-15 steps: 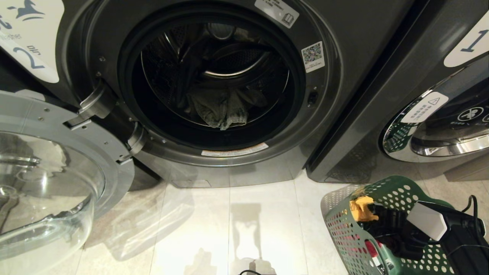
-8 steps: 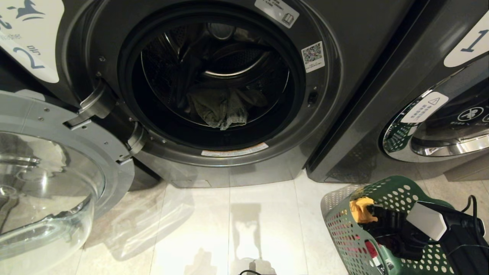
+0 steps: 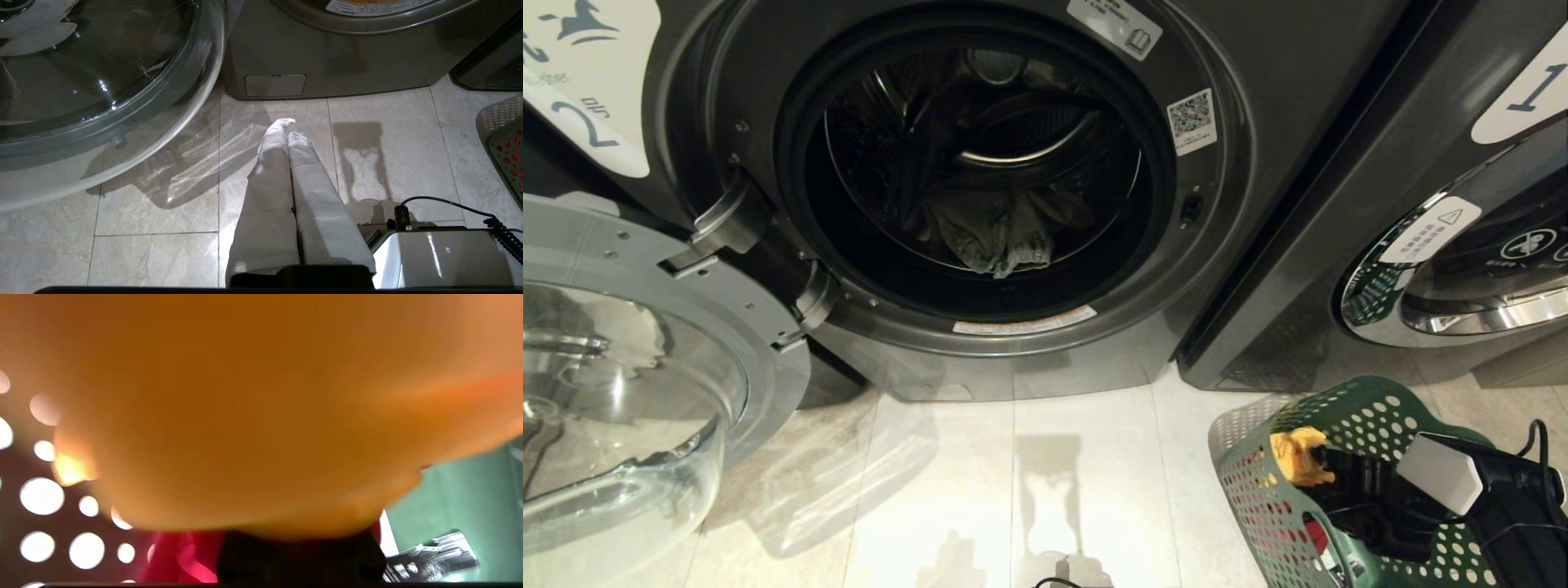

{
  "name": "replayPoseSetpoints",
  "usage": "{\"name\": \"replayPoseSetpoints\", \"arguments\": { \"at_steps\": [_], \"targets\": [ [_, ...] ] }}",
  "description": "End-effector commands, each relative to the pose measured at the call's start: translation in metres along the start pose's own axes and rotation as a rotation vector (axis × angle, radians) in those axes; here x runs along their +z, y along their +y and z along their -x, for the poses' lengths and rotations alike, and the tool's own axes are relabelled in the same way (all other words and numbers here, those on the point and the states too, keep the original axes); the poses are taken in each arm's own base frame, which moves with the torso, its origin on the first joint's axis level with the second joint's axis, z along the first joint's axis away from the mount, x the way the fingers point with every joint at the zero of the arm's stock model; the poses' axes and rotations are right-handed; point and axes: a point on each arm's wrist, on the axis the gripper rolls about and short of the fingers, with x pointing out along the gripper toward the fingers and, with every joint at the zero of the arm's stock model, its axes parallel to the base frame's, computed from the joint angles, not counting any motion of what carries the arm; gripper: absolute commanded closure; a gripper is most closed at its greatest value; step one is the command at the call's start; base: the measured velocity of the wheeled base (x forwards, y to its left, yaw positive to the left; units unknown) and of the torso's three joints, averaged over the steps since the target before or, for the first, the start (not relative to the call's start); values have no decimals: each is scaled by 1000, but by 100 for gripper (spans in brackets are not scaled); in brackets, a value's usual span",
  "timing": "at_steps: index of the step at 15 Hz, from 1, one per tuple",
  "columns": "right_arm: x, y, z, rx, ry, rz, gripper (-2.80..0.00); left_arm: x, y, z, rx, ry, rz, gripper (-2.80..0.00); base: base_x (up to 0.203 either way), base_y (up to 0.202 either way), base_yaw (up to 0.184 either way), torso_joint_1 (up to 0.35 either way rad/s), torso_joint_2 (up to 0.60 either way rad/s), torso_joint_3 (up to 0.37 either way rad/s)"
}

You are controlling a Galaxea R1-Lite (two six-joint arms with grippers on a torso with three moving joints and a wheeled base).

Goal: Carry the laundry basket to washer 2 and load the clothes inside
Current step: Place the clothes into the washing machine

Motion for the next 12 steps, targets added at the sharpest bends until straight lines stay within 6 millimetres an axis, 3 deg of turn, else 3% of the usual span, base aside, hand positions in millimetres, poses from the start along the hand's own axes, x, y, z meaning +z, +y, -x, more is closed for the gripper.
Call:
{"name": "replayPoseSetpoints", "arguments": {
  "at_steps": [1,5,12],
  "targets": [
    [1,-11,5,-23,-6,-11,0,0,0,0,0,2,0,0,0,0,0,0,0,0],
    [8,-15,16,-50,-6,-24,0,0,0,0,0,2,0,0,0,0,0,0,0,0],
    [60,15,96,-30,-1,-14,0,0,0,0,0,2,0,0,0,0,0,0,0,0]
  ]
}}
